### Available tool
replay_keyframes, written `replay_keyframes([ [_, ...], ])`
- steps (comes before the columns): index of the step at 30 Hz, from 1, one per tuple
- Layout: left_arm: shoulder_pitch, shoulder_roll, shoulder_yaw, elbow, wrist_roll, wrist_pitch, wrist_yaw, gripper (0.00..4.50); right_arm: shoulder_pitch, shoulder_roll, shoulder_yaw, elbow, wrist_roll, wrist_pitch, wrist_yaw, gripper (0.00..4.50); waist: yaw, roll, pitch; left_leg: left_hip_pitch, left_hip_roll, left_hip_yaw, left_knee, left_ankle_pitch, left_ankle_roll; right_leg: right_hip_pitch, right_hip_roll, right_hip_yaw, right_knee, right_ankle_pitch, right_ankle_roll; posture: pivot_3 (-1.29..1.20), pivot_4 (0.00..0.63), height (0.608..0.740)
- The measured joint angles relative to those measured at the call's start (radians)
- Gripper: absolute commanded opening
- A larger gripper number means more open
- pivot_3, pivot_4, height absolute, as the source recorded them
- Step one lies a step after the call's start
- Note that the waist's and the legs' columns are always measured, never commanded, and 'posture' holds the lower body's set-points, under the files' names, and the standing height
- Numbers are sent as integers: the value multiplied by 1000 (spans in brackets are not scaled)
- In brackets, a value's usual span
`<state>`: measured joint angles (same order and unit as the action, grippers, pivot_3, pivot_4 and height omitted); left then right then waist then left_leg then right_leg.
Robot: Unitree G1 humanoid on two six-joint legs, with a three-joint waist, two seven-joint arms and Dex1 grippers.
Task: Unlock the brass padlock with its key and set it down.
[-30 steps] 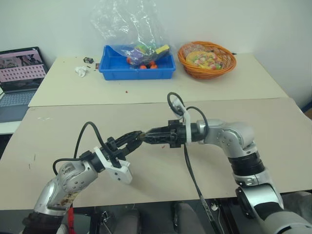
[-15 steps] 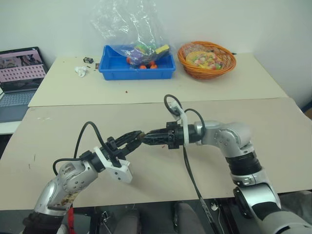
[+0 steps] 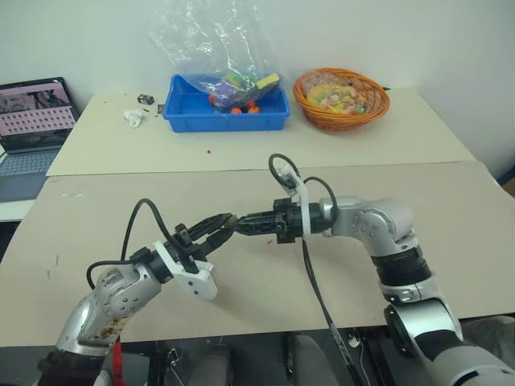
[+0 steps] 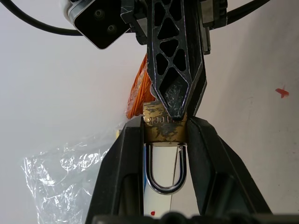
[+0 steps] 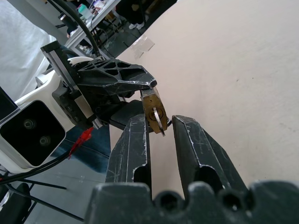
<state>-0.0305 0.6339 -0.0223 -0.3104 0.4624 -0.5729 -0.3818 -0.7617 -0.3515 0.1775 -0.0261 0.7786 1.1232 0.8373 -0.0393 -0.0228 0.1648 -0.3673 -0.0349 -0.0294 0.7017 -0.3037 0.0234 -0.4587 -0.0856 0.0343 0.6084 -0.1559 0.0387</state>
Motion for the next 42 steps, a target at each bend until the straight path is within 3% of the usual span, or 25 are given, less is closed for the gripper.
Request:
replay_keyframes([
  [21, -3, 0, 14, 0, -34, 15, 8, 809, -11, 33, -14, -49, -10, -2, -52, 348, -1, 0, 0, 0, 0, 0, 0, 0, 0, 0, 0, 0, 0, 0, 0, 0, 150, 735],
  [23, -3, 0, 16, 0, -34, 15, 9, 809, -11, 35, -14, -51, -10, -2, -56, 1369, 0, 0, 0, 0, 0, 0, 0, 0, 0, 0, 0, 0, 0, 0, 0, 0, 150, 735],
  [27, -1, 2, 1, 0, -31, 11, 0, 809, -11, 45, -34, -60, -11, -2, -63, 2583, -1, 0, 0, 0, 0, 0, 0, 0, 0, 0, 0, 0, 0, 0, 0, 0, 150, 735],
  [42, 4, 3, -14, 0, -21, 13, -16, 809, -11, 47, -35, -89, -10, -2, -46, 2583, -1, 0, 0, 0, 0, 0, 0, 0, 0, 0, 0, 0, 0, 0, 0, 0, 150, 735],
])
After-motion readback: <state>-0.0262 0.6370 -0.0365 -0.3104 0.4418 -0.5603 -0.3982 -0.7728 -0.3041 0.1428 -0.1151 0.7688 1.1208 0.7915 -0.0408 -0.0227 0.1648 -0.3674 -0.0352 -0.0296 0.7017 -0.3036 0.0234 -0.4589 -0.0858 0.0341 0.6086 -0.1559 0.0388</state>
